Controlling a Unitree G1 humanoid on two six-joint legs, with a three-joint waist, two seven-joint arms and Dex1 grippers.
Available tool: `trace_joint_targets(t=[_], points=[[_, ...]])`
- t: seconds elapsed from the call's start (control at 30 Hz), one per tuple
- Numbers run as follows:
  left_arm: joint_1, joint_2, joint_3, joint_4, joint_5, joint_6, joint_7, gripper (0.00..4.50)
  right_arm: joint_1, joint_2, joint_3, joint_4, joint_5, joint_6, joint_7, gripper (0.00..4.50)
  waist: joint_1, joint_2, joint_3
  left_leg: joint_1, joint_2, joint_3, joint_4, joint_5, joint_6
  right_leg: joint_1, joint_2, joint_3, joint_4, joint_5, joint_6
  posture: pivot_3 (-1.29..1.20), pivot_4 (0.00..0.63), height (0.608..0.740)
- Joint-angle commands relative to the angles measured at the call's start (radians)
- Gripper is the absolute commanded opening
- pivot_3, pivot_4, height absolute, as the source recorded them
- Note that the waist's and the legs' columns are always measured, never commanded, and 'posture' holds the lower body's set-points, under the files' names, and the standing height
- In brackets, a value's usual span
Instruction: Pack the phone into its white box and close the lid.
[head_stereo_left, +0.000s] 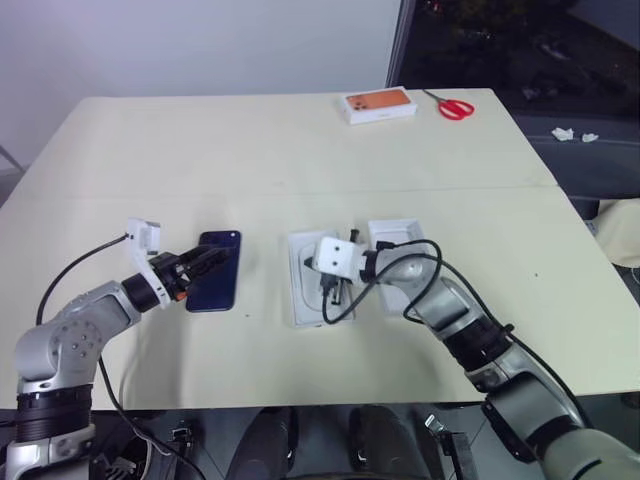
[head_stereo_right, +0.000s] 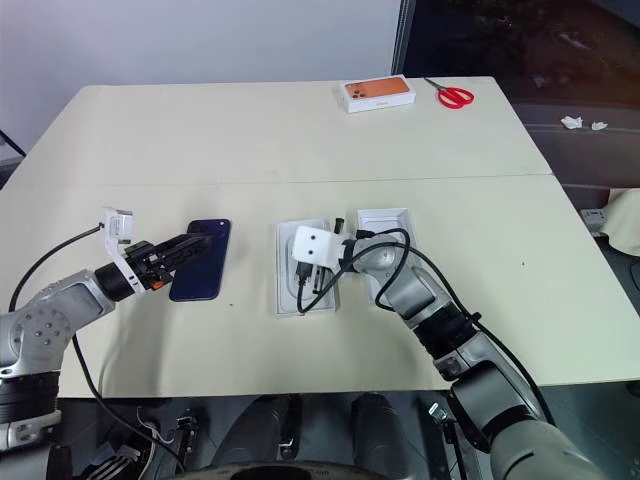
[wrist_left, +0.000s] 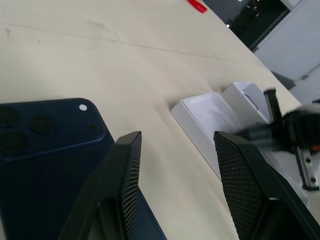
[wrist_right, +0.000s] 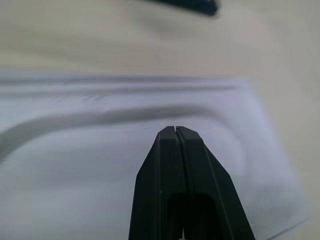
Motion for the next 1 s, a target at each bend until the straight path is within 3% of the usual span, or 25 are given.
trace_joint_targets(t=[0.03,0.27,0.53,0.9,1.0], points=[[-0.001,-0.004,0.022,-0.036,-0.007,-0.015,0.004,2.43,0.006,-0.001,0.012,-0.036,-0.016,-0.024,0.022,0.03,-0.003,0.000,0.000,0.000,0.000,0.000,0.000,0.000,0.000,0.000,0.000,0.000,0.000,0.000,0.000,0.00,0.150,0.740],[-0.013,-0.004,0.028,-0.036,-0.006,-0.019,0.016,2.43,0.001,0.022,-0.005,-0.017,-0.023,-0.030,0.027,0.03,-0.002,0.000,0.000,0.000,0.000,0.000,0.000,0.000,0.000,0.000,0.001,0.000,0.000,0.000,0.000,0.00,0.150,0.740],[-0.017,0.018,0.042,-0.029,-0.003,-0.020,0.015,2.43,-0.056,0.041,-0.158,-0.056,0.127,0.068,0.055,0.03,-0.001,0.000,0.000,0.000,0.000,0.000,0.000,0.000,0.000,0.000,0.001,0.000,0.000,0.000,0.000,0.00,0.150,0.740],[-0.022,0.095,0.090,0.045,-0.044,0.040,-0.032,2.43,-0.100,0.066,-0.166,-0.025,0.139,0.059,0.043,0.03,-0.004,0.000,0.000,0.000,0.001,0.000,0.000,0.000,0.000,-0.001,0.001,0.000,0.001,0.000,0.000,0.00,0.150,0.740],[-0.016,0.135,0.121,0.123,0.000,0.006,-0.049,2.43,-0.121,0.137,-0.129,0.008,0.130,0.036,0.022,0.03,-0.007,0.000,0.000,0.000,0.001,0.000,0.000,0.000,0.000,-0.001,0.001,0.000,0.001,0.000,0.000,0.00,0.150,0.740]])
